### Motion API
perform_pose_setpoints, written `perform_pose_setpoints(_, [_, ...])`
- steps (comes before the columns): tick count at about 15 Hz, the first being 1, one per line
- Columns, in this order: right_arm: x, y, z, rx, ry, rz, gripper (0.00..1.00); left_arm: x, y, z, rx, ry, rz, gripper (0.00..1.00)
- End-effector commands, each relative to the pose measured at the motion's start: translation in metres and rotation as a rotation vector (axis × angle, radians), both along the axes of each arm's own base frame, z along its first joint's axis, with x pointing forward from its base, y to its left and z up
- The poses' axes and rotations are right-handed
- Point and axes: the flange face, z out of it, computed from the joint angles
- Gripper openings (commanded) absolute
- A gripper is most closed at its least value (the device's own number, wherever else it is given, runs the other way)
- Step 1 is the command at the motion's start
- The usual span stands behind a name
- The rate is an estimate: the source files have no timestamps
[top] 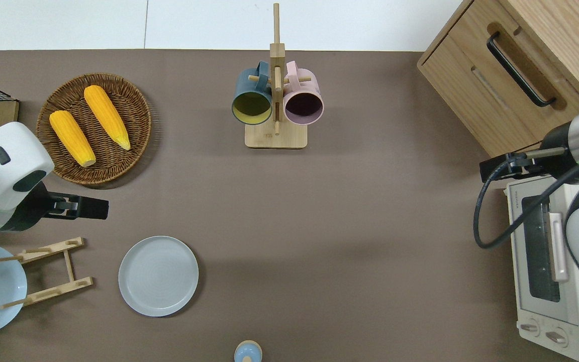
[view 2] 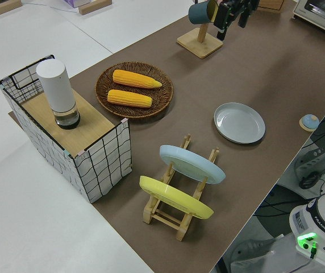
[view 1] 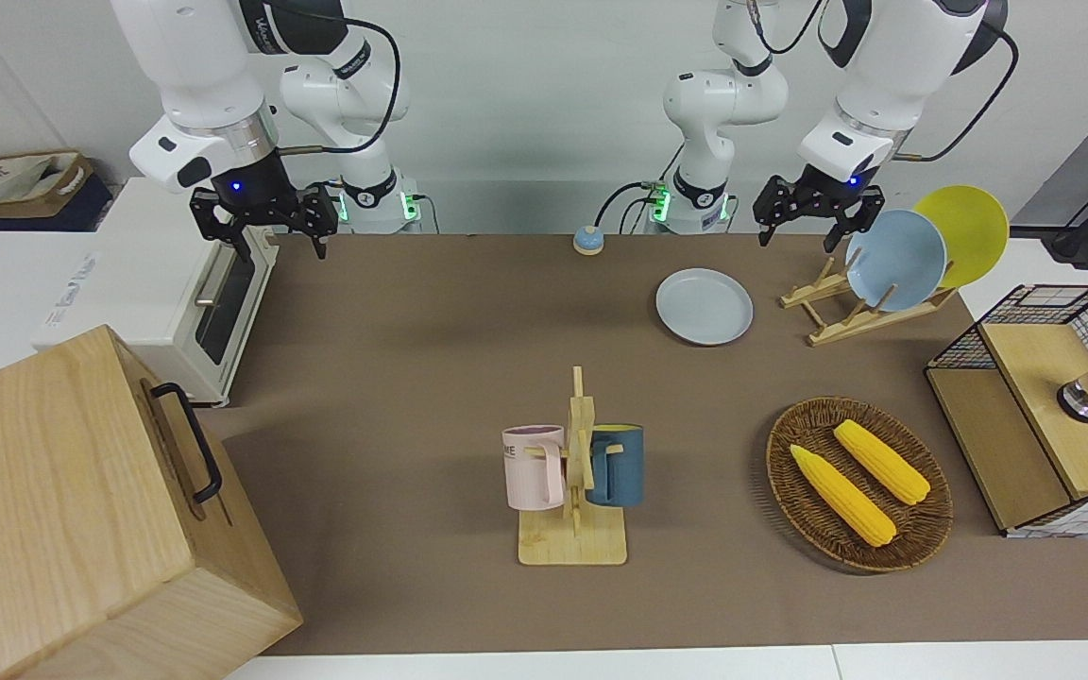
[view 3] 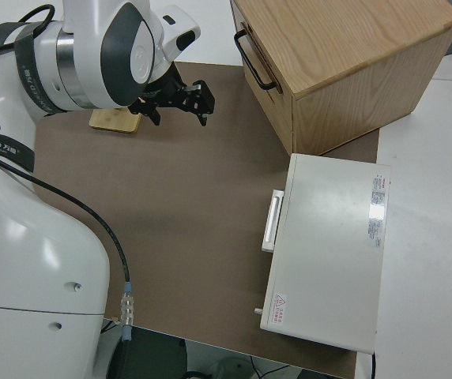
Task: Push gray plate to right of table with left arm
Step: 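Move the left gripper down toward the gray plate's near edge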
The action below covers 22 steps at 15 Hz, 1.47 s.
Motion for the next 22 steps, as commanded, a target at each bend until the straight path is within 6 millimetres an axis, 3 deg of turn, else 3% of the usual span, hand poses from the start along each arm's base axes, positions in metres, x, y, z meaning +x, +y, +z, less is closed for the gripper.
perform_pose_setpoints(1, [-0.003,0.0,0.003,0.006,0.004,-0.004,0.983,0.0,0.003,0.003,0.017,0.006,0.004,0.99])
perform_pose_setpoints(7, [-0.003,0.0,0.003,0.006,0.004,-0.004,0.983,-0.003,0.004,0.001,0.018,0.013,0.027,0.99])
perform_pose_setpoints(12, [-0.003,0.0,0.003,0.006,0.004,-0.004,0.983,-0.025,0.004,-0.015,0.03,0.049,0.052,0.99])
perform_pose_setpoints(17, [-0.003,0.0,0.003,0.006,0.004,-0.004,0.983,-0.042,0.006,-0.046,0.038,0.074,0.051,0.99])
perform_pose_setpoints(22, [-0.003,0.0,0.003,0.006,0.004,-0.004,0.983,-0.06,0.009,-0.09,0.044,0.06,0.053,0.99])
